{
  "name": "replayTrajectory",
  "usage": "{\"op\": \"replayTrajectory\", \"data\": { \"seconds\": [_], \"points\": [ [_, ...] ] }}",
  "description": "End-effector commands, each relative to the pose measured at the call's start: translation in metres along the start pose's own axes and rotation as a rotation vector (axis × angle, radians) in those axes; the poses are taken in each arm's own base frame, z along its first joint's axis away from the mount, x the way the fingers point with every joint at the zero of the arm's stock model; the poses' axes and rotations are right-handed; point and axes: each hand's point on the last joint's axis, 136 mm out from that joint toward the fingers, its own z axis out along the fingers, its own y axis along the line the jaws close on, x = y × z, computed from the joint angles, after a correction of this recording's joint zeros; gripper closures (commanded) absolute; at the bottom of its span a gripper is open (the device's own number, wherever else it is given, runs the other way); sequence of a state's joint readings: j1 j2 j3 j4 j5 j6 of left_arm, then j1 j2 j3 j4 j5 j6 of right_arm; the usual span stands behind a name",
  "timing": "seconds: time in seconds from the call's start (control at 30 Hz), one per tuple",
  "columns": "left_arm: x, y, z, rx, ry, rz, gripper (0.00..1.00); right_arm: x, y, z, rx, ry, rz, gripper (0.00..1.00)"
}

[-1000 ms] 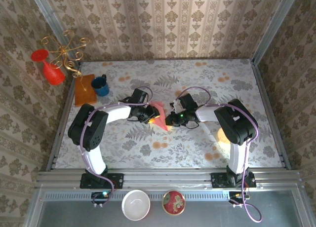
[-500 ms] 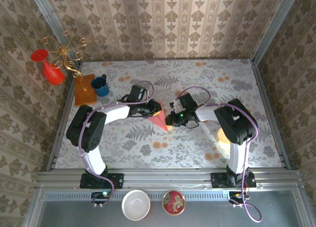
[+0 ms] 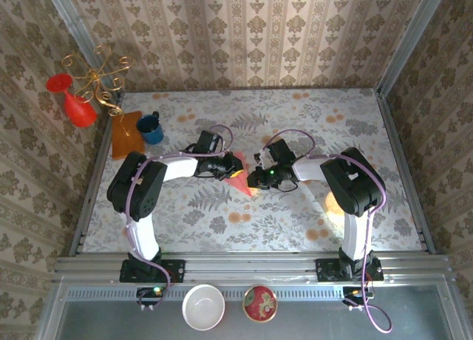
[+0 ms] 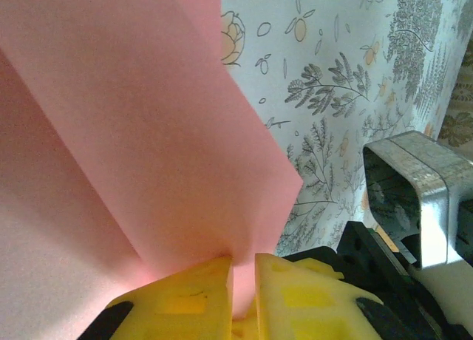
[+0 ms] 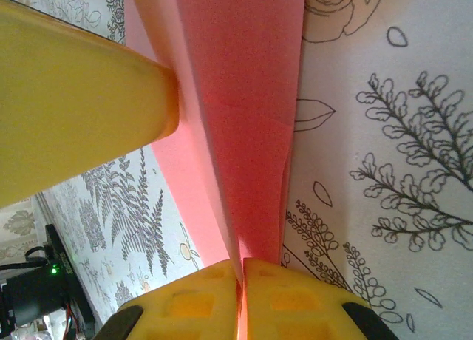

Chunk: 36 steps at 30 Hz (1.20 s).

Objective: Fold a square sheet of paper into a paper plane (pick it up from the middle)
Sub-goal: Fourth fold the wing at the center of the table.

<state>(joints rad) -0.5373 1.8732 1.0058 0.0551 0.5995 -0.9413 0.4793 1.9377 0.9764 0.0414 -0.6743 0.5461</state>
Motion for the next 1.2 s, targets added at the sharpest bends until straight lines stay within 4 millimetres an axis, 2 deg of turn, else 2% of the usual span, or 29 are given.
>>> {"op": "replayTrajectory", "data": {
  "seconds": [0.0, 0.2, 0.33, 0.73, 1.17],
  "points": [
    [-0.006, 0.0, 0.002, 0.009, 0.003, -0.002, 0.85, 0.012, -0.019, 0.004, 0.053, 0.047, 0.038, 0.86],
    [-0.007, 0.002, 0.003, 0.004, 0.009, -0.007, 0.85, 0.011, -0.016, 0.0, 0.048, 0.041, 0.041, 0.84],
    [-0.007, 0.001, 0.004, 0.001, 0.014, -0.005, 0.85, 0.009, -0.007, -0.006, 0.028, 0.028, 0.033, 0.81],
    [-0.005, 0.003, 0.006, -0.007, 0.025, -0.007, 0.85, 0.014, 0.008, -0.015, -0.021, 0.045, 0.029, 0.8],
    [-0.005, 0.004, 0.008, -0.013, 0.033, -0.012, 0.85, 0.028, 0.002, -0.014, -0.015, 0.082, 0.047, 0.82]
  ]
}}
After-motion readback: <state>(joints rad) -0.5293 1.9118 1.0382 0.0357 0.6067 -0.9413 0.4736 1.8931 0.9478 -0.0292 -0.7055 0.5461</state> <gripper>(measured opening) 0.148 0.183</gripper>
